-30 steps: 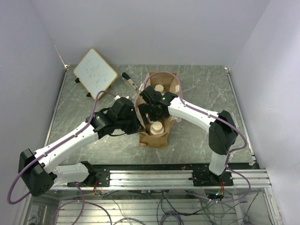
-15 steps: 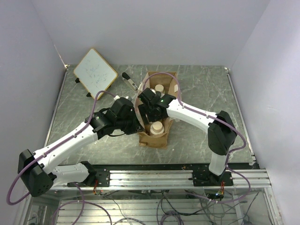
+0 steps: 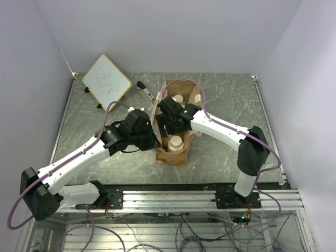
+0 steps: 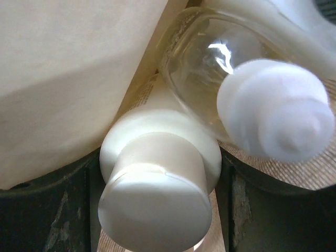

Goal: Take the personal care products out of the canvas bag

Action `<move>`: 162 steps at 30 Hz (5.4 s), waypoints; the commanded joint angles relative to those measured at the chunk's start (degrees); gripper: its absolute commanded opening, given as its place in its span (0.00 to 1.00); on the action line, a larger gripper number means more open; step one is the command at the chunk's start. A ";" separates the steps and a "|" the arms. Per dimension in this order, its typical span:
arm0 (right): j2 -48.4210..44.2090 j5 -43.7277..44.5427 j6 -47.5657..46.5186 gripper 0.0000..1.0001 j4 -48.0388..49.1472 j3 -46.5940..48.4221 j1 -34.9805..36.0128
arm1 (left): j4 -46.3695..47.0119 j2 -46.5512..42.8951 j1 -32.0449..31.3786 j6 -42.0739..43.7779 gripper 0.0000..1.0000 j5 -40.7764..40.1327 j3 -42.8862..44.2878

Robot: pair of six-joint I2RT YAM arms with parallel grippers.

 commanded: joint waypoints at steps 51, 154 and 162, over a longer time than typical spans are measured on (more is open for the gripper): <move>-9.74 1.59 -13.22 0.00 17.86 5.99 -43.19 | -8.63 7.71 -0.65 10.60 0.07 0.52 8.83; -13.41 3.69 8.32 0.74 -9.27 -2.37 4.06 | -4.11 11.54 -1.18 18.35 0.47 12.89 -0.65; -10.40 2.74 5.77 0.74 -5.32 -6.08 4.09 | -4.19 11.45 -1.06 18.03 0.47 11.77 0.61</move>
